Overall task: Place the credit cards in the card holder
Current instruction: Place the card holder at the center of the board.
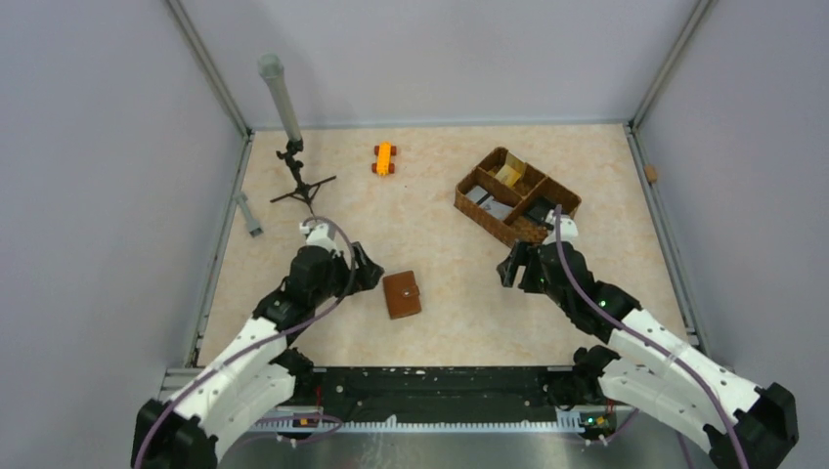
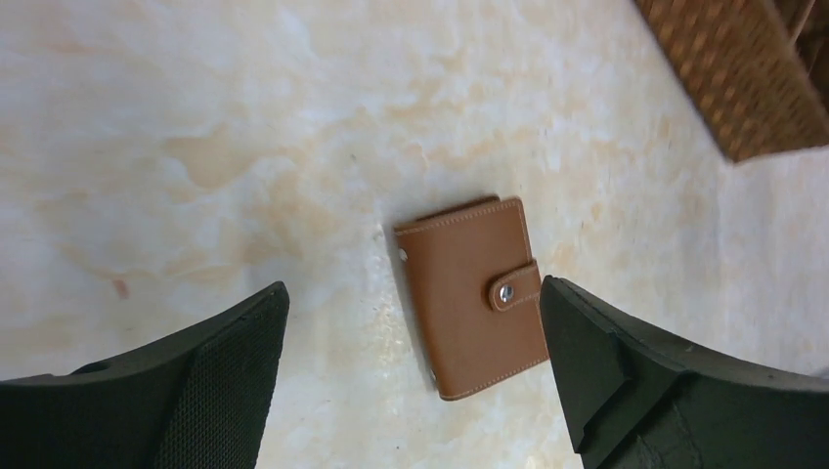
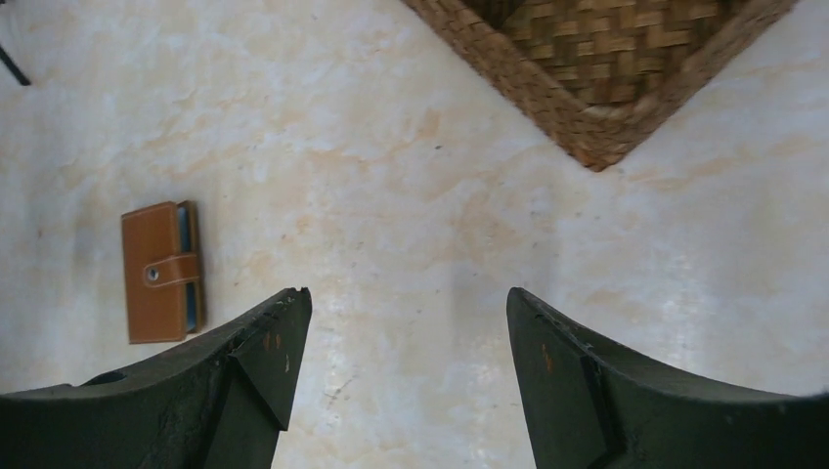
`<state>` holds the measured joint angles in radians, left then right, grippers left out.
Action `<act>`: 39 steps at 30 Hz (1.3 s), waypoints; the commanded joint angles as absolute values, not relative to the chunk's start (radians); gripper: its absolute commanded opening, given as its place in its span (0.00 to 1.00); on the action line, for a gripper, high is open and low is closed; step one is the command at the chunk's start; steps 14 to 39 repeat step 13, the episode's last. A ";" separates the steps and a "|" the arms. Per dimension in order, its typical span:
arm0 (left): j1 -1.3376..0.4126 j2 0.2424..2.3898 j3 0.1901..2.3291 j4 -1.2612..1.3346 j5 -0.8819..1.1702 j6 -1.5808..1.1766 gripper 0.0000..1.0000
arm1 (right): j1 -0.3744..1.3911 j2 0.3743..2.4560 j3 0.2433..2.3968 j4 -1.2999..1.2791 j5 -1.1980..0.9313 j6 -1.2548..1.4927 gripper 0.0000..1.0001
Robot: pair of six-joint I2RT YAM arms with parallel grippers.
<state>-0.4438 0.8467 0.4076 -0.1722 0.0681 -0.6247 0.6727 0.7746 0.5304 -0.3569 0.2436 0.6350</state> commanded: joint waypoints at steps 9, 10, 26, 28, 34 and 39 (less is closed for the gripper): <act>-0.415 0.536 0.487 -0.450 -0.280 -0.623 0.99 | 0.666 0.626 0.593 -0.436 0.468 0.501 0.75; -0.414 0.544 0.491 -0.453 -0.276 -0.619 0.99 | 0.666 0.627 0.591 -0.438 0.472 0.501 0.75; -0.407 0.565 0.509 -0.461 -0.268 -0.617 0.99 | 0.666 0.635 0.590 -0.439 0.485 0.505 0.75; -0.407 0.565 0.509 -0.461 -0.268 -0.617 0.99 | 0.666 0.635 0.590 -0.439 0.485 0.505 0.75; -0.407 0.565 0.509 -0.461 -0.268 -0.617 0.99 | 0.666 0.635 0.590 -0.439 0.485 0.505 0.75; -0.407 0.565 0.509 -0.461 -0.268 -0.617 0.99 | 0.666 0.635 0.590 -0.439 0.485 0.505 0.75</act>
